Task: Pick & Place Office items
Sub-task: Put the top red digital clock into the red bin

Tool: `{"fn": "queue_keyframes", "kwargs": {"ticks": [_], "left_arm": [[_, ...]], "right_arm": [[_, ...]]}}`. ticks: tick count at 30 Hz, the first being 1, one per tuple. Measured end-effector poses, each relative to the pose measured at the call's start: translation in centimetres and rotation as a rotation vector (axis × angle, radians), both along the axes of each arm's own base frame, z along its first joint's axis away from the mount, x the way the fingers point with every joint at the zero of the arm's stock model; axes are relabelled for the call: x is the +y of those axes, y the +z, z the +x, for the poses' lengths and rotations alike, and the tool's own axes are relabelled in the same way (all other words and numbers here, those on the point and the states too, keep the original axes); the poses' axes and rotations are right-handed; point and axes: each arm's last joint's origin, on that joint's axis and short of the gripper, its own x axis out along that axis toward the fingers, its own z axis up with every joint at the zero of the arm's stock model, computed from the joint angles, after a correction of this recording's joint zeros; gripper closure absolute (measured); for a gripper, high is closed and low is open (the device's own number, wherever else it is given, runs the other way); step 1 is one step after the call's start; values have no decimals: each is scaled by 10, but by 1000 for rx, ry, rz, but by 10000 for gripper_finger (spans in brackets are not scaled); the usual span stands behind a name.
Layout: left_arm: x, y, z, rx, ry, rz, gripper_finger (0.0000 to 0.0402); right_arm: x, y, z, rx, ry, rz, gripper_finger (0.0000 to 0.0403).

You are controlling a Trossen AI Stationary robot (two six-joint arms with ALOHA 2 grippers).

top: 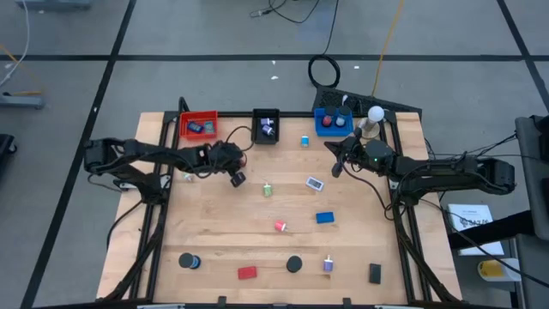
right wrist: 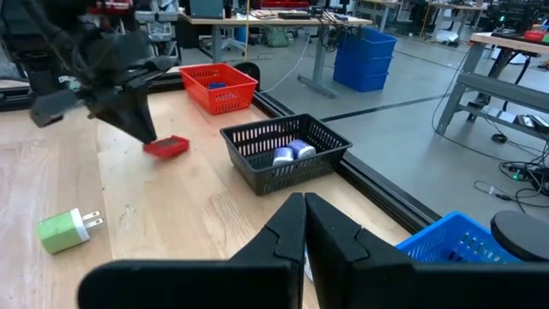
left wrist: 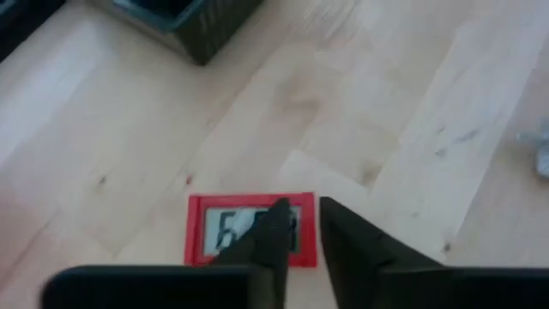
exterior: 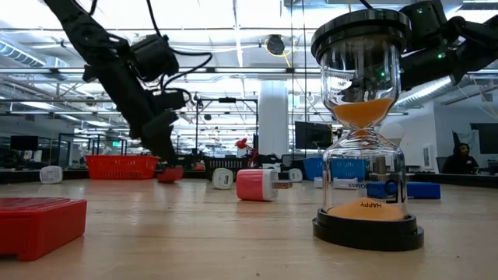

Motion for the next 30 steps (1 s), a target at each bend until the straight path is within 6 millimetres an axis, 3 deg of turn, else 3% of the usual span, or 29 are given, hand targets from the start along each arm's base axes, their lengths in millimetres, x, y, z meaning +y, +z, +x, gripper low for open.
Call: {"fn": "queue_keyframes", "kwargs": {"ticks": [8, 13, 16, 22, 27, 30], "left_arm": [[-13, -3, 3, 42, -53, 47, 212], [-18, -9, 6, 50, -50, 27, 188], [-18, -16, 9, 66, -43, 36, 210], [-17, -27, 10, 132, -13, 96, 297], [-25, -22, 7, 165, -79, 107, 379], [-28, -16, -1, 214, -116, 108, 390]], "right_arm": [[0, 0, 0, 0, 0, -1, 399], [0, 0, 0, -1, 0, 1, 399], [0, 0, 0, -2, 0, 1, 399], [0, 0, 0, 0, 0, -1, 399], [0, 0, 0, 1, 0, -3, 399], [0, 0, 0, 2, 1, -4, 399]]}}
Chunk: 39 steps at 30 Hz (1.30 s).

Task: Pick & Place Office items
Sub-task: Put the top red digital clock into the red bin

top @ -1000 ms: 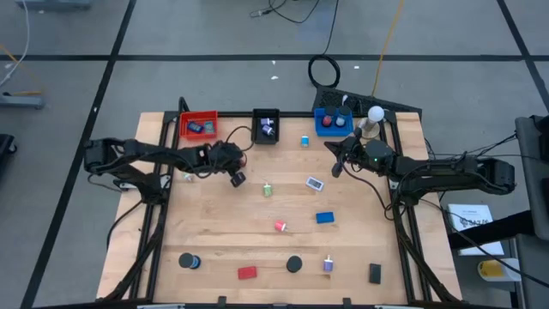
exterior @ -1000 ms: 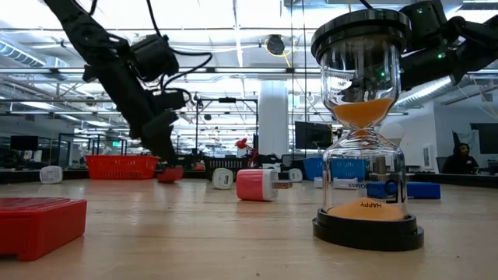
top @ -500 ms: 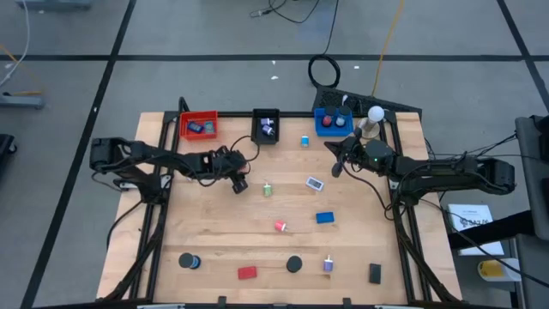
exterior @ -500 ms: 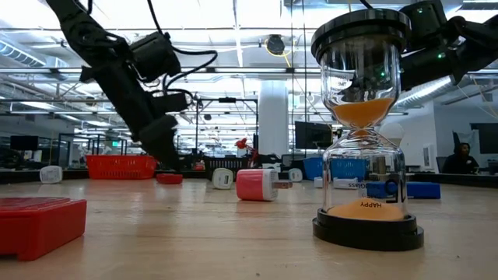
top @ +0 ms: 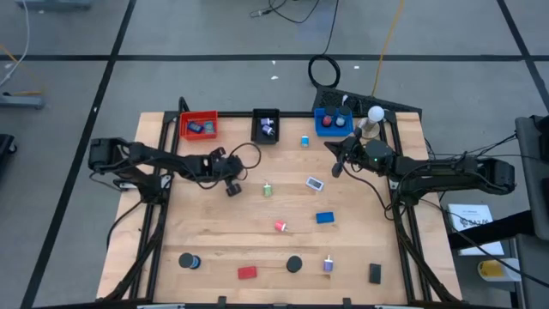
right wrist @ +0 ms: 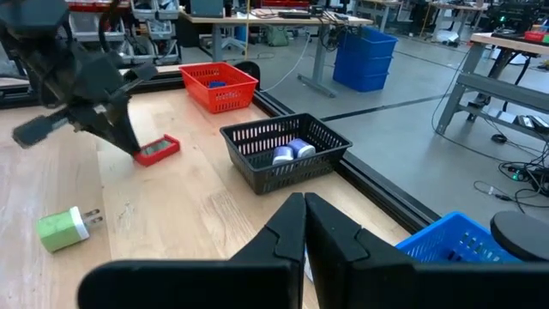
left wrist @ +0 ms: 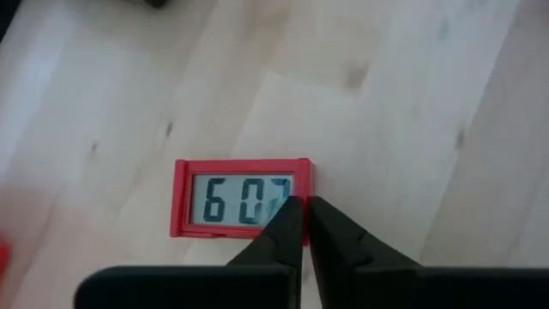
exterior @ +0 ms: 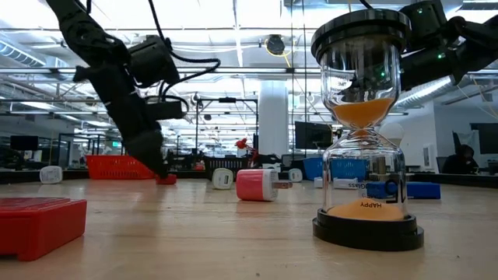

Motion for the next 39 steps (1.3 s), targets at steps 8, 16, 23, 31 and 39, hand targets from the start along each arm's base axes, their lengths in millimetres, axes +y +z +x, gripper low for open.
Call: {"fn": "queue_keyframes", "kwargs": {"ticks": [8, 16, 23, 31, 39], "left_arm": [[-4, 8, -25, 194, -60, 3, 397], [-2, 19, -29, 110, 164, -92, 303], [-4, 32, -22, -62, 447, -213, 160], [-17, 23, -16, -209, 712, -94, 80], [-30, -5, -6, -246, 820, -26, 73]], "right_arm": [[0, 0, 0, -1, 0, 2, 399], [0, 0, 0, -1, 0, 3, 399], [0, 0, 0, -2, -1, 5, 399], [0, -1, 0, 5, 0, 9, 399], [0, -1, 0, 7, 0, 9, 399]]}}
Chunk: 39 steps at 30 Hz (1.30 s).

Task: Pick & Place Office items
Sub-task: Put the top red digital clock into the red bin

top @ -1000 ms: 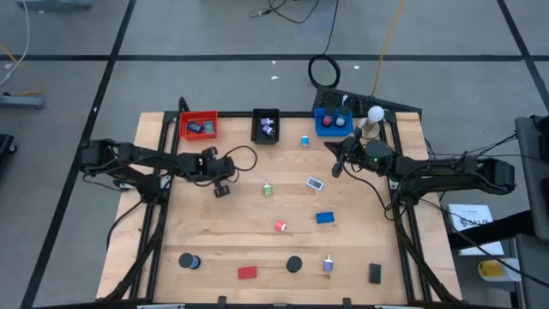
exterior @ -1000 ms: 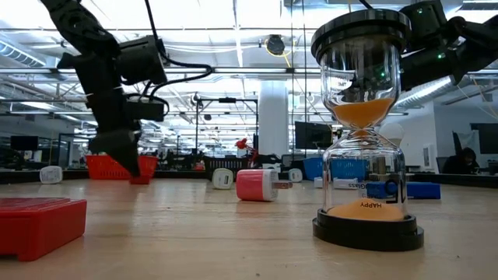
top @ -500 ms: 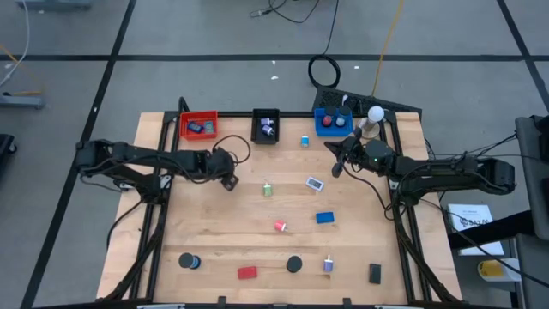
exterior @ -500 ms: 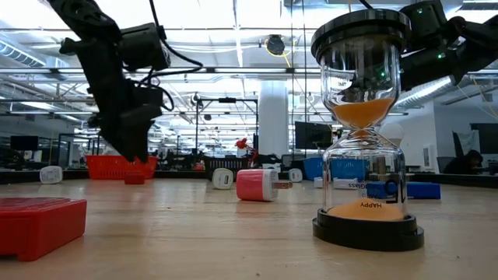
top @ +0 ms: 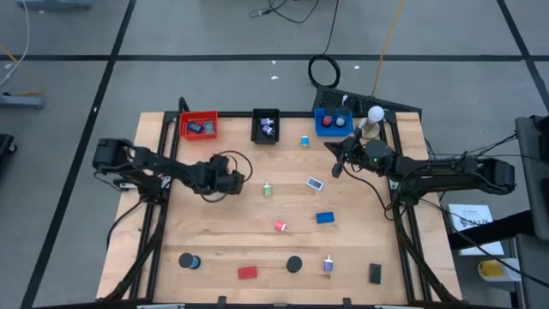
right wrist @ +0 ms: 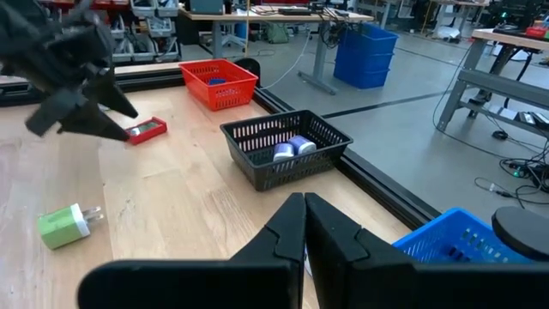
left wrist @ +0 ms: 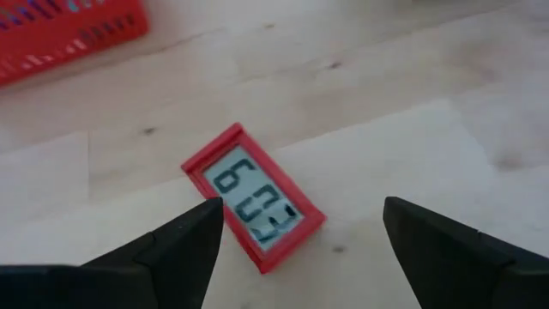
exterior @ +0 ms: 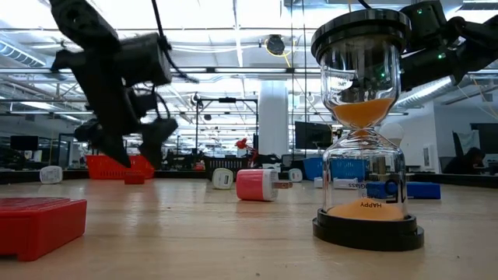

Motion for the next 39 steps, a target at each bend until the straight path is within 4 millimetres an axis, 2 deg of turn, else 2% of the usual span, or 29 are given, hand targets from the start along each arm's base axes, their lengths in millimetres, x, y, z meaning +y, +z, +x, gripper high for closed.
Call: {"fn": "queue_keyframes", "kwargs": {"ticks": [5, 9, 12, 20, 24, 26, 31, 34, 39], "left_arm": [[0, -20, 2, 36, 64, 16, 73], [0, -28, 4, 52, 76, 34, 81], [-2, -29, 3, 67, 60, 36, 110], [-11, -26, 0, 133, -37, 19, 233], [-12, -26, -3, 170, -40, 17, 237], [-11, -26, -3, 173, -38, 12, 222], [-8, -26, -5, 187, -25, 11, 118], [-4, -26, -5, 178, 2, -1, 70], [4, -26, -3, 117, 71, -29, 53]], "right_arm": [[0, 0, 0, 3, 0, 1, 399], [0, 0, 0, 3, 0, 1, 399], [0, 0, 0, 3, 0, 0, 399], [0, 0, 0, 4, 0, 0, 399], [0, 0, 0, 4, 0, 1, 399], [0, 0, 0, 4, 1, 1, 399], [0, 0, 0, 3, 0, 1, 399], [0, 0, 0, 3, 0, 1, 399], [0, 0, 0, 4, 0, 1, 399]]}}
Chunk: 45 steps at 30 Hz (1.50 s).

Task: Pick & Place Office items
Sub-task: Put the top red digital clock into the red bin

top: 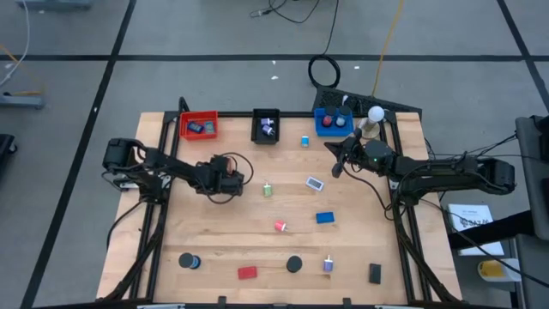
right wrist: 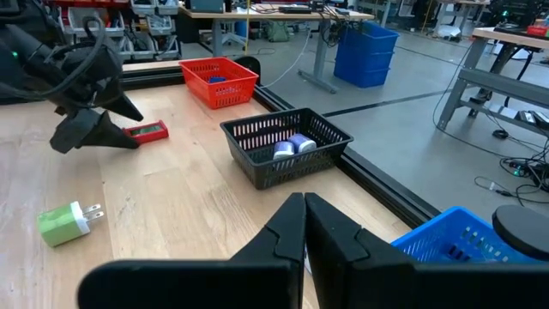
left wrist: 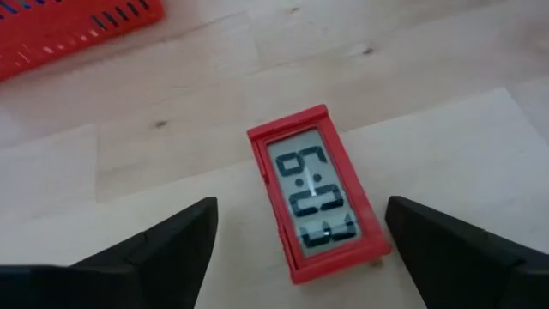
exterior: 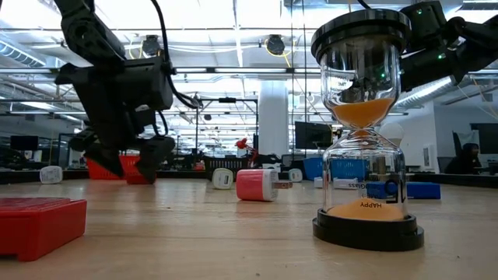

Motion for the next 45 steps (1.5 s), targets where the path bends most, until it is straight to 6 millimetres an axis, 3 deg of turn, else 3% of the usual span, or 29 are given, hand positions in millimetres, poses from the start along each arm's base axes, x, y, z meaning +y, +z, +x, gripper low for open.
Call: {"fn": "queue_keyframes", "kwargs": {"ticks": [4, 14, 17, 22, 30, 36, 45], "left_arm": [[2, 0, 3, -24, -9, -4, 93], [2, 3, 4, 18, -89, -14, 249], [3, 11, -3, 67, -116, 3, 249], [16, 46, -22, 54, -87, 47, 249], [57, 95, -61, -17, 63, 136, 249], [94, 102, -71, -25, 47, 124, 249], [146, 87, -91, 6, 96, 47, 249]], "right_arm": [[0, 0, 0, 0, 0, 0, 399], [0, 0, 0, 0, 0, 0, 399], [0, 0, 0, 0, 0, 0, 399], [0, 0, 0, 1, 1, 0, 399], [0, 0, 0, 0, 0, 0, 399], [0, 0, 0, 0, 0, 0, 399], [0, 0, 0, 1, 0, -2, 399]]}}
